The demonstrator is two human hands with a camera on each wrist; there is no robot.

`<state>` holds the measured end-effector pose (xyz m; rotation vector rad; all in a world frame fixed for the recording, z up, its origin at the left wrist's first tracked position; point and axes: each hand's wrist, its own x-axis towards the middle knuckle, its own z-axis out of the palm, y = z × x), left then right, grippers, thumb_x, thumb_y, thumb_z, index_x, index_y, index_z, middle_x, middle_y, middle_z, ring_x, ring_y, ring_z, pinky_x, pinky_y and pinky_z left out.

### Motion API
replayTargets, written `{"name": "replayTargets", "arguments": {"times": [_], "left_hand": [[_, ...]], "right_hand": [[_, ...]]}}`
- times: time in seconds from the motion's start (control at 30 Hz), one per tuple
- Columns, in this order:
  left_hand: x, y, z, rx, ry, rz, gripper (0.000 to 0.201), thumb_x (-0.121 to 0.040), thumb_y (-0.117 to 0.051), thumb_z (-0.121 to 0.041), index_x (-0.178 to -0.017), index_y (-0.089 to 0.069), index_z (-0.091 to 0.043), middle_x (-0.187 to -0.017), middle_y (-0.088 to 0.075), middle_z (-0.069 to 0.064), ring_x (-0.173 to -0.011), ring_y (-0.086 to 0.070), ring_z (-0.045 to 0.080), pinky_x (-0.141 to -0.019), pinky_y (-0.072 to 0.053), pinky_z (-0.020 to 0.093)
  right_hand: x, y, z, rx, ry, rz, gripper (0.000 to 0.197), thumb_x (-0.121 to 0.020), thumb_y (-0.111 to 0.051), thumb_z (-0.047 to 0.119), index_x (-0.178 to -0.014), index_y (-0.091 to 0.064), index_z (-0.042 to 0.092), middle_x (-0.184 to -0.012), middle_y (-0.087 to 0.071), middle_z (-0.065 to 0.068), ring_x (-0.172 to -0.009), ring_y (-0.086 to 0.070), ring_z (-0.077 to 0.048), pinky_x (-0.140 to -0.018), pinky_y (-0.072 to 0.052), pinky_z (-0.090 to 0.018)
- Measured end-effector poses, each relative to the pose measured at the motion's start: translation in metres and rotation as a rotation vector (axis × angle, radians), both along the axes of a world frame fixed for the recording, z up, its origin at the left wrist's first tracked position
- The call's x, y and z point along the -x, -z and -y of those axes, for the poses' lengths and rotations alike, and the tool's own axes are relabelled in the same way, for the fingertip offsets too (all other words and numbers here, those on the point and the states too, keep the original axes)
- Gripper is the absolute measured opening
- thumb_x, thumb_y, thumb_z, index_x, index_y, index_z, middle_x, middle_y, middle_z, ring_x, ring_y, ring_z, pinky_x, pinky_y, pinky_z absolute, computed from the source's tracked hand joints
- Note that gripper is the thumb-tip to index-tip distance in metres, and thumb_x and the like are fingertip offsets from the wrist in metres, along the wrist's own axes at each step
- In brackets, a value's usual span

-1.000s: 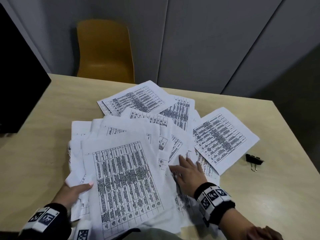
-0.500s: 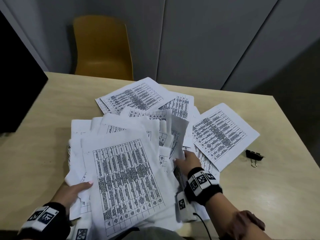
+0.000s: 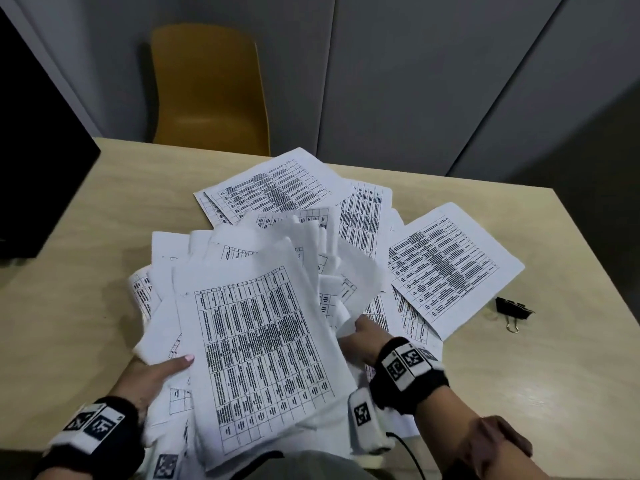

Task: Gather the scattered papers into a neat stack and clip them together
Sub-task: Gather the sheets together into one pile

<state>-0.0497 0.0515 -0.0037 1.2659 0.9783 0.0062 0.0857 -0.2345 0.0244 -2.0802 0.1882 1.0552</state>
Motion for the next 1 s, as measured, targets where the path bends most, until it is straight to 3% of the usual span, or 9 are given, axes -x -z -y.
{"name": "replayTargets", "arguments": {"times": [0.17,0.23,0.3,0.37,0.5,0.57,0.67,0.8,1.0], "left_hand": [[-0.001,0.001,0.0,0.01,0.006,-0.015,0.041,-0.079,-0.06,0.011,-0.12,-0.054,0.007,-0.103,-0.066,0.013,-0.087,-0.063,0.022,-0.096,-0.043,0.036],[0.002,-0.003,0.003,-0.002,-0.012,-0.016,0.028,-0.081,-0.058,0.011,-0.108,-0.058,0.005,-0.079,-0.072,0.004,-0.066,-0.068,0.017,-0.075,-0.054,0.024],[0.007,-0.007,0.004,0.022,-0.062,-0.009,0.036,-0.078,-0.062,0.006,-0.114,-0.057,0.006,-0.095,-0.071,0.01,-0.078,-0.068,0.023,-0.084,-0.052,0.032],[0.012,-0.007,0.003,0.059,-0.083,0.009,0.056,-0.069,-0.07,-0.006,-0.121,-0.054,0.005,-0.105,-0.069,0.014,-0.092,-0.066,0.027,-0.096,-0.044,0.046],[0.011,-0.022,0.006,0.05,-0.088,-0.019,0.024,-0.085,-0.059,-0.004,-0.105,-0.058,0.01,-0.05,-0.067,-0.003,-0.052,-0.063,0.018,-0.06,-0.048,0.028],[0.011,-0.025,0.006,0.064,-0.055,-0.008,0.015,-0.088,-0.057,-0.006,-0.087,-0.065,0.007,-0.06,-0.071,0.007,-0.05,-0.063,0.02,-0.052,-0.05,0.022],[0.01,-0.014,-0.001,0.146,-0.003,0.037,0.048,-0.092,-0.049,-0.003,-0.05,-0.072,-0.008,-0.052,-0.069,0.004,-0.042,-0.064,0.016,-0.035,-0.048,0.023],[0.005,-0.01,-0.005,0.17,-0.002,0.088,0.065,-0.095,-0.039,-0.003,-0.041,-0.07,-0.02,-0.048,-0.067,-0.004,-0.041,-0.063,0.008,-0.034,-0.047,0.018],[0.007,0.001,-0.01,0.225,-0.033,0.099,0.064,-0.096,-0.038,-0.005,-0.043,-0.071,-0.02,-0.047,-0.066,-0.003,-0.04,-0.062,0.01,-0.033,-0.047,0.022]], "right_hand": [[0.002,-0.007,-0.01,-0.069,-0.083,0.024,0.021,-0.08,-0.066,0.015,-0.068,-0.049,0.02,-0.053,-0.061,0.011,-0.057,-0.057,-0.005,-0.05,-0.047,-0.019],[0.002,-0.006,-0.005,-0.074,-0.059,0.036,0.026,-0.08,-0.067,0.014,-0.07,-0.045,0.022,-0.064,-0.056,0.007,-0.057,-0.052,-0.005,-0.044,-0.043,-0.015],[-0.004,-0.008,0.003,-0.148,-0.038,0.079,0.029,-0.082,-0.065,0.006,-0.07,-0.046,0.024,-0.068,-0.052,0.005,-0.057,-0.05,-0.006,-0.043,-0.043,-0.011],[-0.014,-0.01,0.015,-0.186,0.105,0.185,0.025,-0.083,-0.063,0.004,-0.075,-0.052,0.025,-0.074,-0.06,-0.005,-0.06,-0.057,-0.016,-0.055,-0.056,-0.024],[-0.045,-0.003,0.034,0.07,0.381,0.479,0.013,-0.086,-0.059,0.018,-0.099,-0.059,0.015,-0.084,-0.063,-0.007,-0.07,-0.059,-0.02,-0.069,-0.051,-0.033],[-0.062,-0.003,0.034,0.24,0.301,0.557,0.033,-0.087,-0.057,0.027,-0.118,-0.053,0.014,-0.108,-0.059,-0.012,-0.095,-0.058,-0.026,-0.083,-0.047,-0.033],[-0.073,-0.006,0.024,0.451,-0.047,0.521,0.051,-0.091,-0.046,0.042,-0.14,-0.033,0.03,-0.149,-0.025,-0.016,-0.136,-0.025,-0.036,-0.109,-0.028,-0.048],[-0.057,0.008,0.018,0.544,-0.397,0.505,0.054,-0.092,-0.04,0.047,-0.142,-0.02,0.042,-0.157,-0.004,-0.012,-0.144,-0.004,-0.036,-0.115,-0.006,-0.056],[0.005,0.012,0.037,0.512,-0.436,0.559,0.048,-0.092,-0.04,0.048,-0.139,-0.028,0.045,-0.158,-0.008,-0.006,-0.145,-0.008,-0.029,-0.116,-0.003,-0.051]]}}
